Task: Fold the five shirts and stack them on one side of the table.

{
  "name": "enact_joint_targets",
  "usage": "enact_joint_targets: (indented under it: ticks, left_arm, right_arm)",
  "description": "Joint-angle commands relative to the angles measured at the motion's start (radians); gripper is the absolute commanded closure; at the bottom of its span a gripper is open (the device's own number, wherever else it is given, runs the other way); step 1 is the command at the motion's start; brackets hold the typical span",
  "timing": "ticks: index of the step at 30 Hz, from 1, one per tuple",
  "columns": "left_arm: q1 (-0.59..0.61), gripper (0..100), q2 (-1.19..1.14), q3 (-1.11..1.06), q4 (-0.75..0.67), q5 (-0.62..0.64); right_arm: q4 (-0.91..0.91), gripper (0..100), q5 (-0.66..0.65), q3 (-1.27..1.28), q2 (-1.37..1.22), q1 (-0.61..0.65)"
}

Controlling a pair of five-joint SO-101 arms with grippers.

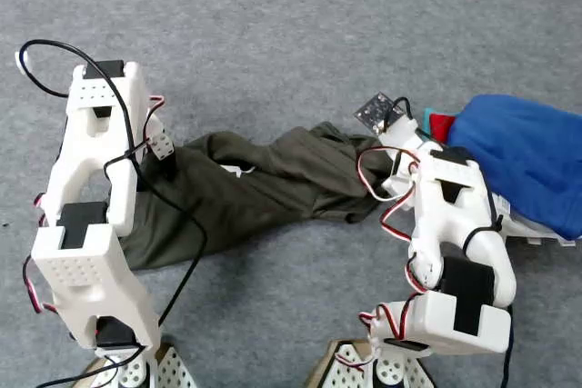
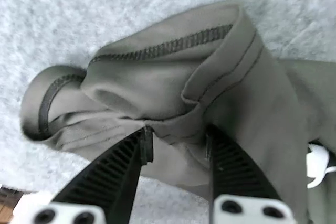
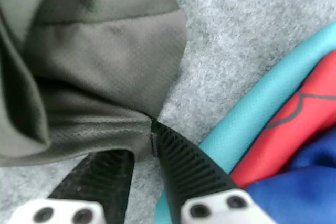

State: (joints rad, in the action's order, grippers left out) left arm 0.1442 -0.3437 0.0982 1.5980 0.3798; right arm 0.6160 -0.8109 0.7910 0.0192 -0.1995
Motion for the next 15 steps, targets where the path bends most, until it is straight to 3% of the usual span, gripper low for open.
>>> enact_joint_targets:
  ticks: [1, 3, 15]
  left_arm:
    - [0.021, 90, 0.030, -0.008, -0.054, 0.031]
    - [0.031, 95, 0.039, -0.006, -0.063, 0.049]
    - [0.038, 92, 0.039, -0.006, -0.044, 0.052]
  right_arm:
    - [0.008, 99.4, 0.012, -0.041, -0.001, -0.021]
    - [0.008, 99.4, 0.012, -0.041, -0.001, -0.021]
    - [0.008, 99.4, 0.012, -0.041, -0.001, -0.021]
